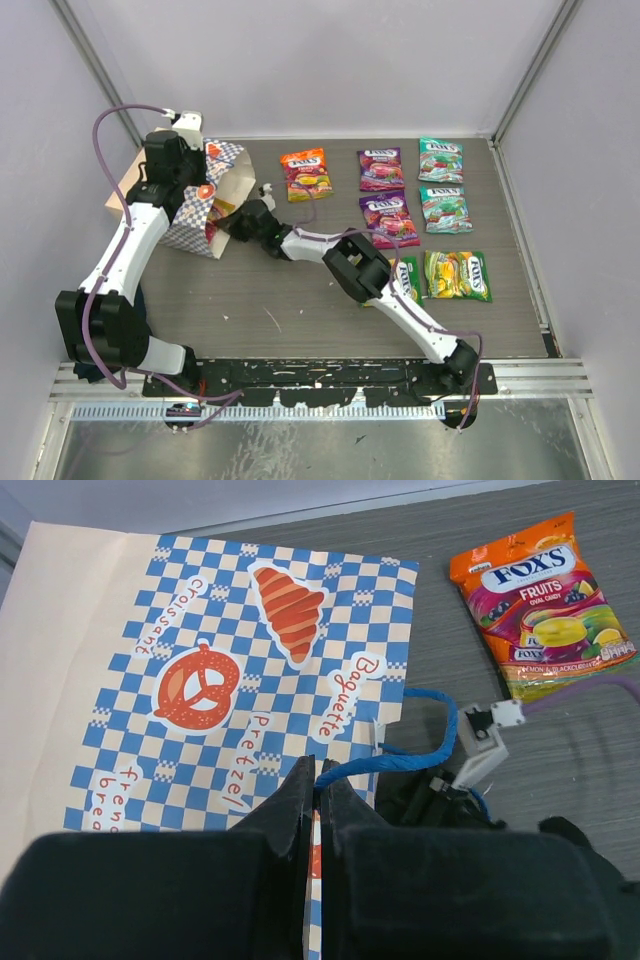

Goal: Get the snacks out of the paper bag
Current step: Take out the snack from the paper bag, then place the snack at the center of the board.

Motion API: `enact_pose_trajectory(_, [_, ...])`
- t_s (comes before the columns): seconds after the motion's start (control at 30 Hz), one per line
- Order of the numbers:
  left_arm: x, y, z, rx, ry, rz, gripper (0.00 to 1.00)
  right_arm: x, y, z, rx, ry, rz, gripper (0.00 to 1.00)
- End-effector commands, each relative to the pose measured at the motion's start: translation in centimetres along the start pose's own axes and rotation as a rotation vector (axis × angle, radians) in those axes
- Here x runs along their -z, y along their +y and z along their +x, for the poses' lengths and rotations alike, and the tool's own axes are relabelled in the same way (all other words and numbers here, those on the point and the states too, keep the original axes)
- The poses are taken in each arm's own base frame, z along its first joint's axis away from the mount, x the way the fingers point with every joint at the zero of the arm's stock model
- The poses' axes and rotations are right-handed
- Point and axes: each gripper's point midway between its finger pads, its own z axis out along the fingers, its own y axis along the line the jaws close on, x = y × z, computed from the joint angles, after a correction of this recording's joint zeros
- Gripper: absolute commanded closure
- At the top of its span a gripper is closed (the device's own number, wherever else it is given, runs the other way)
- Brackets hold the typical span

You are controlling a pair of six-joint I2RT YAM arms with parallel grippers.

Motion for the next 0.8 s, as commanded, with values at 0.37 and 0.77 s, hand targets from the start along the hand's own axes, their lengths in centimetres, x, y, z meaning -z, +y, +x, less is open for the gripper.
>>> enact_pose_trajectory(0.37, [0.6, 2.4, -2.0, -0.022, -0.068, -0.124, 1.0, 19.4, 7.6, -1.3, 0.282, 0.022, -0.146, 0.99])
enact_pose_trajectory(0.77, [0.4, 3.1, -1.9, -0.004, -0.064, -0.157, 1.0, 31.7, 2.5, 1.6, 0.506, 0.156, -0.138, 0.99])
